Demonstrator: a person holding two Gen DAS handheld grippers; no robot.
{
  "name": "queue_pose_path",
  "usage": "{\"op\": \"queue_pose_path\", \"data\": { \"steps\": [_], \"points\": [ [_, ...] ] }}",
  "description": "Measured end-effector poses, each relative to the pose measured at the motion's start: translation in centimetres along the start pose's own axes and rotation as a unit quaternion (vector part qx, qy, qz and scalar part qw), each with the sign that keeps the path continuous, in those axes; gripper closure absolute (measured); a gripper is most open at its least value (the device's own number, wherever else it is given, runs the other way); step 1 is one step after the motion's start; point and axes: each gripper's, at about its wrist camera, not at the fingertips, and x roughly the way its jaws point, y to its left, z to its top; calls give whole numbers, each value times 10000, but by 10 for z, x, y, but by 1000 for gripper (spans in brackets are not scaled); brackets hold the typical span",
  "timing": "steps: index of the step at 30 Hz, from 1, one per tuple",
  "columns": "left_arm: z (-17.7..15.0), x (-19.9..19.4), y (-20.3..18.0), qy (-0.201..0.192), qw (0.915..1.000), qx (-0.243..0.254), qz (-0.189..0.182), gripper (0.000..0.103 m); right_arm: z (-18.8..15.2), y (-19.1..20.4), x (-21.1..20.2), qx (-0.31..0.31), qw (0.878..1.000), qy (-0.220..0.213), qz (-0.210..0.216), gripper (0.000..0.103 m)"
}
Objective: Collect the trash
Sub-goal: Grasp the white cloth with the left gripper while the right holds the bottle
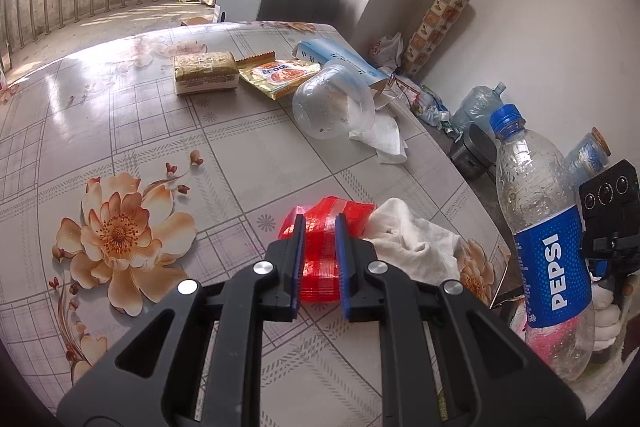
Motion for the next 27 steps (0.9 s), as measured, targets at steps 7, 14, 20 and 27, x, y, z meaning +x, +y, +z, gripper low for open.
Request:
{"op": "queue_pose_path", "data": {
  "steps": [7,14,20,27],
  "points": [
    [-6,12,-57,126,9951,638,-738,84,3,-47,-9,645,9945,-273,-778,45],
    [-30,48,-127,549,9794,1842,-621,67,3,-68,-12,697,9880,-366,-1327,45],
    [-50,83,-150,818,9597,2676,283,67,-2,-80,-20,806,9870,-406,-1329,45],
    [-47,88,-142,938,9582,2670,418,85,-5,-80,-28,824,9880,-481,-1215,45]
  ]
}}
